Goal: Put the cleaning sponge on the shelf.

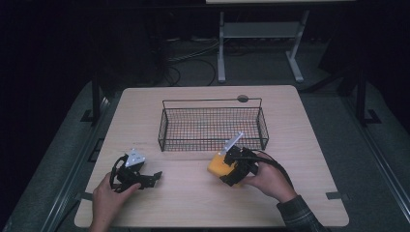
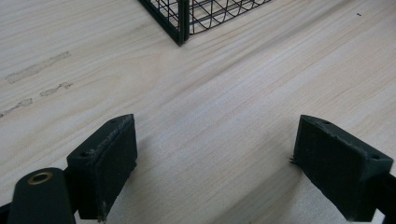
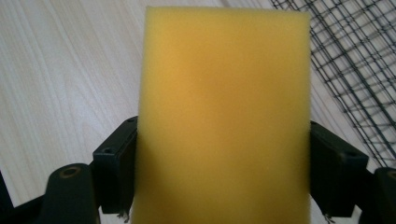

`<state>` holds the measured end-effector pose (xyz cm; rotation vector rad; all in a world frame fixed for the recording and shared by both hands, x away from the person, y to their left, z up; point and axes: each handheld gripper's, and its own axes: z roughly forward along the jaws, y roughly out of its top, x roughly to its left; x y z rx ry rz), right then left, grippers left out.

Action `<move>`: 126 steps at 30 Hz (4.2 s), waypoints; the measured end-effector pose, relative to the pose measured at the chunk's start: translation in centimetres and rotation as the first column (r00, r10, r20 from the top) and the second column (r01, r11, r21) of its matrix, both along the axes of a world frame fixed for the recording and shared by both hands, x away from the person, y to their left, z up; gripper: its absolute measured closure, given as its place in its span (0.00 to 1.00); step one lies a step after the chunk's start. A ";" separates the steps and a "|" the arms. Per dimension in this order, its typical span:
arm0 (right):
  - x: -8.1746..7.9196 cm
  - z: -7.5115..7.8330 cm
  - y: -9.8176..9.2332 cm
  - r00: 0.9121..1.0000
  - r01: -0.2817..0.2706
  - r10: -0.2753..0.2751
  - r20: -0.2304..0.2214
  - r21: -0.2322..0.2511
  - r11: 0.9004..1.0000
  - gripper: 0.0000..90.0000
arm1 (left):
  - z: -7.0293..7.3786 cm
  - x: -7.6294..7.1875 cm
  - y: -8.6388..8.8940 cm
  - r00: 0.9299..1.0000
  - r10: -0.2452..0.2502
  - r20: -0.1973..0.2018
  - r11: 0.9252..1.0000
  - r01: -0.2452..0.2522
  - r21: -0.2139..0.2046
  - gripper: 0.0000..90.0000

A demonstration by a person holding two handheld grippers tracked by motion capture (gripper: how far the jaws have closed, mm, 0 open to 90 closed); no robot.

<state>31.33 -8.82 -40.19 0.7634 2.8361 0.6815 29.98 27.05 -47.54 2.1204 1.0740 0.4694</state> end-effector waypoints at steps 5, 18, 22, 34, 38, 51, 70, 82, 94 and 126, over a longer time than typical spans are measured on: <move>0.1 0.8 -1.3 1.000 0.028 -0.028 0.009 0.009 1.000 0.26 | 0.0 0.0 0.0 1.000 0.000 0.000 1.000 0.000 0.000 0.14; 0.6 2.3 -3.4 0.997 0.068 -0.068 0.026 0.019 0.998 0.26 | 0.0 0.0 0.0 1.000 0.000 0.000 1.000 0.000 0.000 0.14; 0.9 2.7 -4.0 0.996 0.083 -0.084 0.030 0.026 0.996 0.26 | 0.0 0.0 0.0 1.000 0.000 0.000 1.000 0.000 0.000 0.14; 2.3 3.8 -5.3 0.990 0.131 -0.132 0.042 0.031 0.991 0.26 | 0.0 0.0 0.0 1.000 -0.001 0.002 1.000 0.001 0.002 0.14; 2.8 4.0 -5.6 0.989 0.140 -0.141 0.047 0.032 0.990 0.26 | 0.0 0.0 0.0 1.000 -0.001 0.002 1.000 0.001 0.002 0.14; 5.0 4.9 -6.2 0.985 0.161 -0.163 0.063 0.026 0.987 0.26 | 0.0 0.0 0.0 1.000 -0.001 0.002 1.000 0.001 0.002 0.14; 9.4 5.4 -7.3 0.977 0.200 -0.201 0.074 0.023 0.980 0.26 | 0.0 0.0 0.0 1.000 -0.002 0.000 1.000 0.002 0.003 0.14; 12.0 4.7 -7.3 0.976 0.211 -0.211 0.058 0.018 0.977 0.25 | 0.0 0.0 0.0 1.000 -0.002 0.000 1.000 0.002 0.003 0.14; 14.0 3.9 -6.4 0.976 0.212 -0.213 0.056 0.008 0.977 0.25 | 0.0 0.0 0.0 1.000 -0.002 -0.001 1.000 0.002 0.003 0.14; 16.0 -0.6 -5.6 0.976 0.216 -0.216 0.006 -0.029 0.976 0.25 | 0.0 0.0 0.0 1.000 -0.002 0.000 1.000 0.002 0.003 0.14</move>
